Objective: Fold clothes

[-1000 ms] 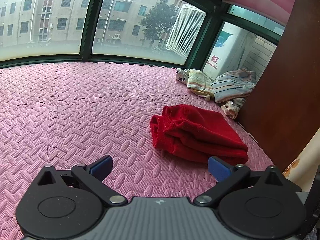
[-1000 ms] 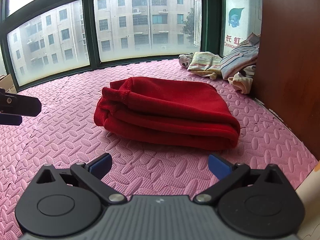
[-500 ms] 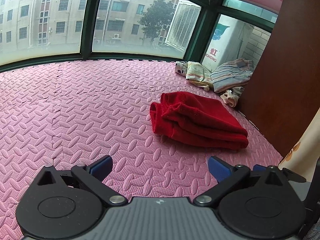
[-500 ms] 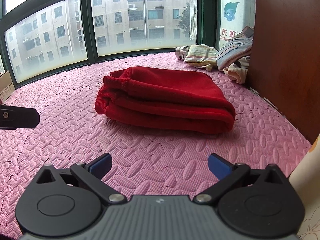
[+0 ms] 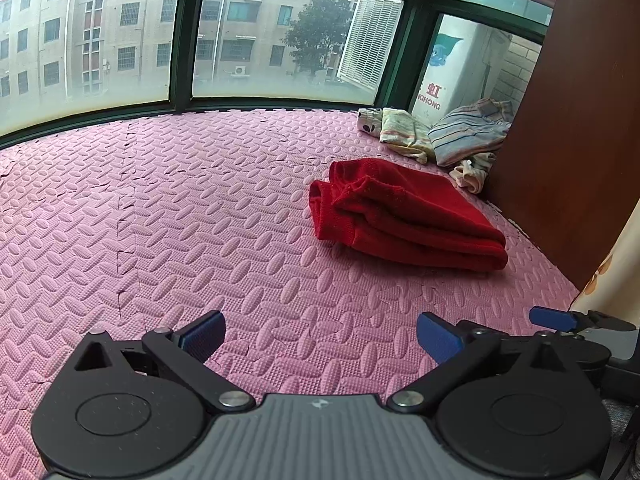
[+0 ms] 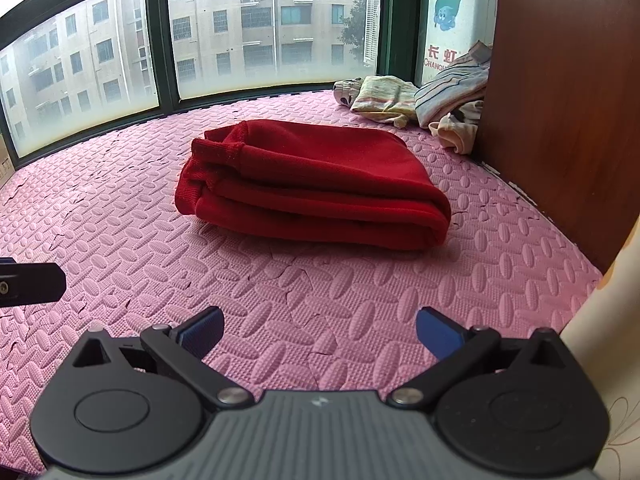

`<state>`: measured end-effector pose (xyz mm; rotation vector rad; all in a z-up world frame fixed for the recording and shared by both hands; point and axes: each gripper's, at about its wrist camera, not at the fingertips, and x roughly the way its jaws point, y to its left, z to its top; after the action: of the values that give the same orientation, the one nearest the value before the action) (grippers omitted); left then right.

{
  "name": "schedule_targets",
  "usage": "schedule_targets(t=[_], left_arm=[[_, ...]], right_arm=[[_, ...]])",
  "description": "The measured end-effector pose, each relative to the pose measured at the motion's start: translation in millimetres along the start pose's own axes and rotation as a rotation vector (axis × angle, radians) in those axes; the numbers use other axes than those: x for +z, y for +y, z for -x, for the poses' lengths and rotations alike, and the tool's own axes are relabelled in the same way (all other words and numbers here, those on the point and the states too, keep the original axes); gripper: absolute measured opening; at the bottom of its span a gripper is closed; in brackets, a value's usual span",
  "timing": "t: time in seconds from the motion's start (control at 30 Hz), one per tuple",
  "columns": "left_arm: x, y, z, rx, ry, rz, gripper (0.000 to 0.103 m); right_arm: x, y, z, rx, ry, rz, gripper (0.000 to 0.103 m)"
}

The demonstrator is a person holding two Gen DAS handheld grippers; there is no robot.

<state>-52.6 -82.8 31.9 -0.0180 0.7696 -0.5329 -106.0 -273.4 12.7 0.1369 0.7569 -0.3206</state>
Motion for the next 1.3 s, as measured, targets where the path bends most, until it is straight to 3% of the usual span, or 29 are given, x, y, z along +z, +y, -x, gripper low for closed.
schedule_targets(t=[1.3], left_arm=[[-7, -13, -12, 0.039, 0.047, -0.075, 0.103]], right_arm=[[2, -3, -7, 0.004, 0.038, 0.008, 0.103]])
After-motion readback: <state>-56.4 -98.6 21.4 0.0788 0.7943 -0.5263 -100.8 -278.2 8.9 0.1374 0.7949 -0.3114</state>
